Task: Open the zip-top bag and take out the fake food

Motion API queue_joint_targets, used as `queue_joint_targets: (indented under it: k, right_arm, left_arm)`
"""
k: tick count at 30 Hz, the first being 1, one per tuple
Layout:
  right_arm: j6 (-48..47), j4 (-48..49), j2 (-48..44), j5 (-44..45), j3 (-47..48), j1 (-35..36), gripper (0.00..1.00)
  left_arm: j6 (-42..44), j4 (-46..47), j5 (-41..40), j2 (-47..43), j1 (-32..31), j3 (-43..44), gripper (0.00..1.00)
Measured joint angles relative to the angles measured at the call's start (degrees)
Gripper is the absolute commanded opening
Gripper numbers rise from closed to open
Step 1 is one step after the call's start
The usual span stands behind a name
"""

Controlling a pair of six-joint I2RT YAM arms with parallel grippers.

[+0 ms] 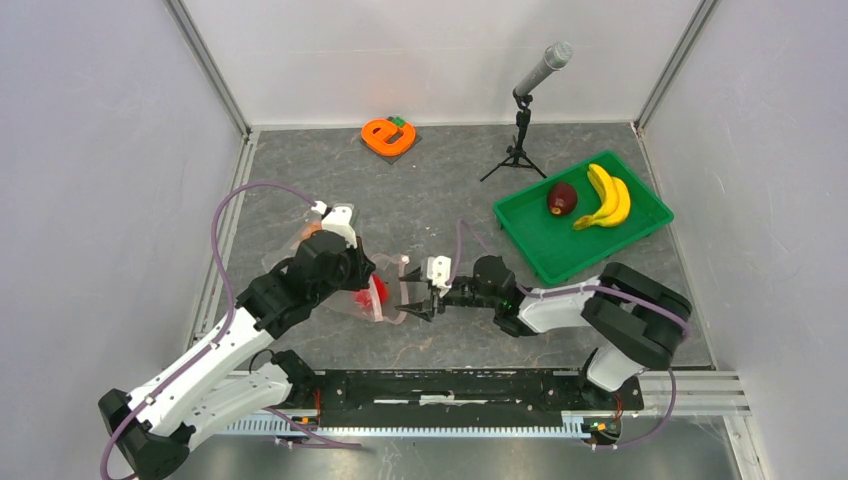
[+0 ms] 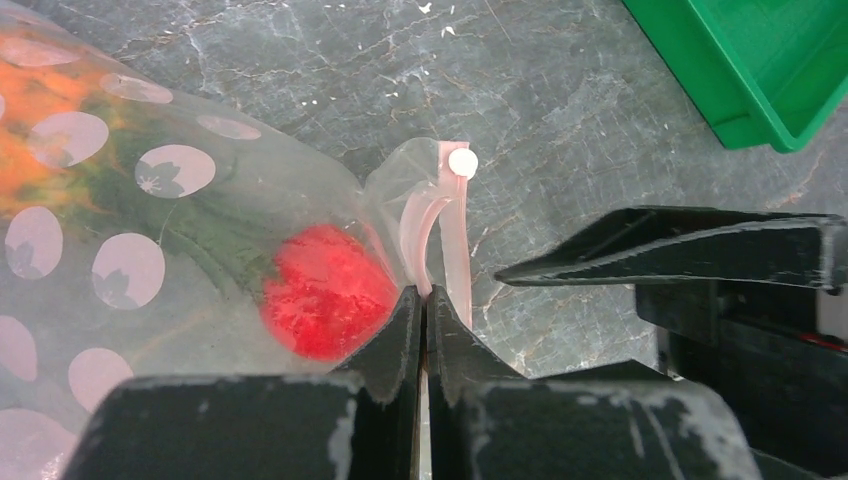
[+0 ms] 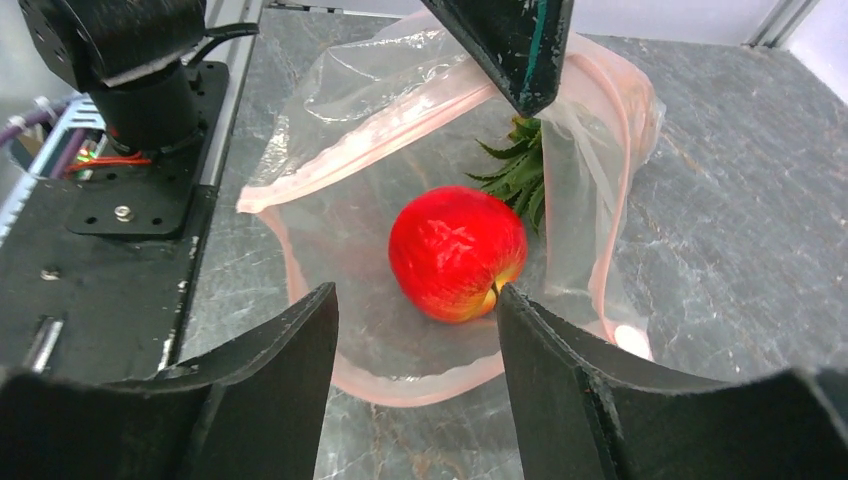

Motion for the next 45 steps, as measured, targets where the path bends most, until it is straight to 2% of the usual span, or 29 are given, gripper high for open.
queue_joint_targets:
  k: [5,13,22,29,36,37,38,45]
  right_arm:
    - [-5.16,2.47,6.08,-1.75,3.32,0.5,0.64]
    - [-14.6,-1.73,12.85,-2.25,13.03,1.95,0.69]
    - [-20.59,-5.51,18.56,-2.71,13.86,3.3,0.77]
    - [-21.0,-4.59,21.33,-1.77,14.43,3.69,0.81]
    - [-17.9,0.24,23.52,-1.44,14.6,3.78,0.83]
    - [-17.33,0.98,23.76,-1.44,14.6,3.78,0.87]
    - [-16.74,1.6,23.96,-1.46,14.6,3.78,0.97]
    - [-12.94,7.54,25.9,-1.84,14.6,3.96,0.98]
  left_arm:
    - [0.02,-0.02,1.64,-0.59,0.0,-0.42,0.02]
    - [0.04,0.0,3.96,-0.9,0.0,-0.48,0.02]
    - [0.04,-0.02,5.03,-0.85,0.0,-0.48,0.02]
    - [0.02,0.0,7.06,-0.72,0.0,-0.48,0.02]
    - [-0.07,0.61,8.83,-0.74,0.0,-1.07,0.02]
    - [-0.11,0.81,8.98,-0.74,0.0,-1.22,0.02]
    - [-0.17,1.05,9.09,-0.74,0.0,-1.36,0.02]
    - [-0.42,1.97,10.01,-0.74,0.0,-1.7,0.02]
